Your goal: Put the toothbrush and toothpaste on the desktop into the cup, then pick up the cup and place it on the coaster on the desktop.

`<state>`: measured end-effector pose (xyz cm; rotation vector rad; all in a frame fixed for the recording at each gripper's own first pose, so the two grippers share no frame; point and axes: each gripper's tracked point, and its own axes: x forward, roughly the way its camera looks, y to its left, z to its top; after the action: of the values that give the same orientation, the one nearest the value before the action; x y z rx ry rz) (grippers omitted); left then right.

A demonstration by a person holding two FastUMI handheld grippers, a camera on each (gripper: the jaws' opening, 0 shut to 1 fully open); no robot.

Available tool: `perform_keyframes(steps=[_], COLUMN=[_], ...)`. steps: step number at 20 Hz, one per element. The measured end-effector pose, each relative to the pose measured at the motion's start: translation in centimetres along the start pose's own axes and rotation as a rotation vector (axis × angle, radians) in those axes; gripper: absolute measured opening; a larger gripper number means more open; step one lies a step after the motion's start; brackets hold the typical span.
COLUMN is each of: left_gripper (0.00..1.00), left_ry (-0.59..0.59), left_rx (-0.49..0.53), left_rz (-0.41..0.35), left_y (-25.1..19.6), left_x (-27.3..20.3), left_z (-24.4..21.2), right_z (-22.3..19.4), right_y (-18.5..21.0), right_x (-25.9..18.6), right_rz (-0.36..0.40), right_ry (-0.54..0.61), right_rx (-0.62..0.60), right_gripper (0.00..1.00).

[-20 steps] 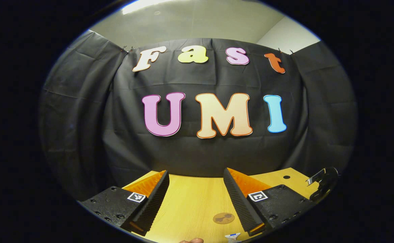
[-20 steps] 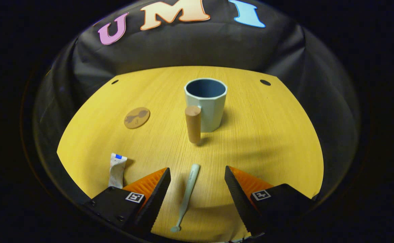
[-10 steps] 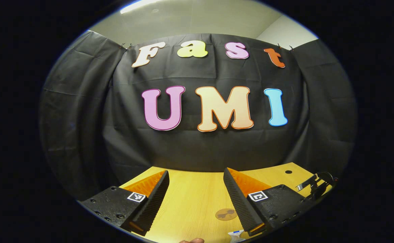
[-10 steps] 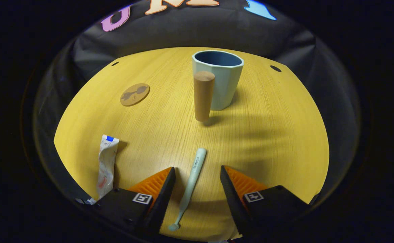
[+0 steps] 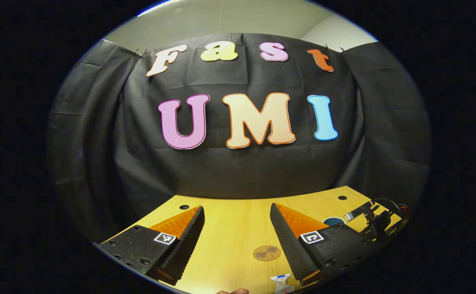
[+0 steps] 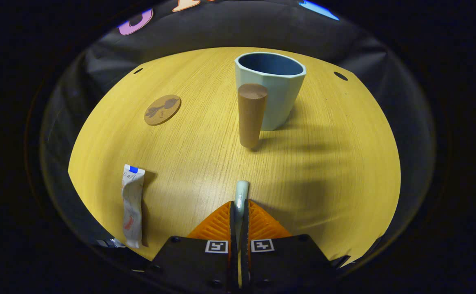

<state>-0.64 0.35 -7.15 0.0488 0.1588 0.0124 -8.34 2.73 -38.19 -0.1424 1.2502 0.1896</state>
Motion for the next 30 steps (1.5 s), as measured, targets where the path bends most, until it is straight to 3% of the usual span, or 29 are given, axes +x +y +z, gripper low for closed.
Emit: perform_keyframes(steps=[12, 24, 30], left_gripper=[0.94, 0.95, 0.95], left_ry=[0.293, 0.696, 0.827], left_rx=[0.011, -0.018, -0.011], left_rz=[-0.16, -0.22, -0.229], left_y=[-5.8, -7.7, -8.1], left_x=[-1.1, -5.0, -6.2], left_z=[-10.8, -23.2, -27.1], right_z=[0.1, 0.2, 0.2], right_y=[0.0, 0.1, 0.1], right_x=[0.0, -0.1, -0.1], right_rz=[0.03, 0.045, 0.052], right_ry=[-0.06, -0.08, -0.082], right_rx=[-0.012, -0.049, -0.059], right_gripper=[0.06, 0.06, 0.06])
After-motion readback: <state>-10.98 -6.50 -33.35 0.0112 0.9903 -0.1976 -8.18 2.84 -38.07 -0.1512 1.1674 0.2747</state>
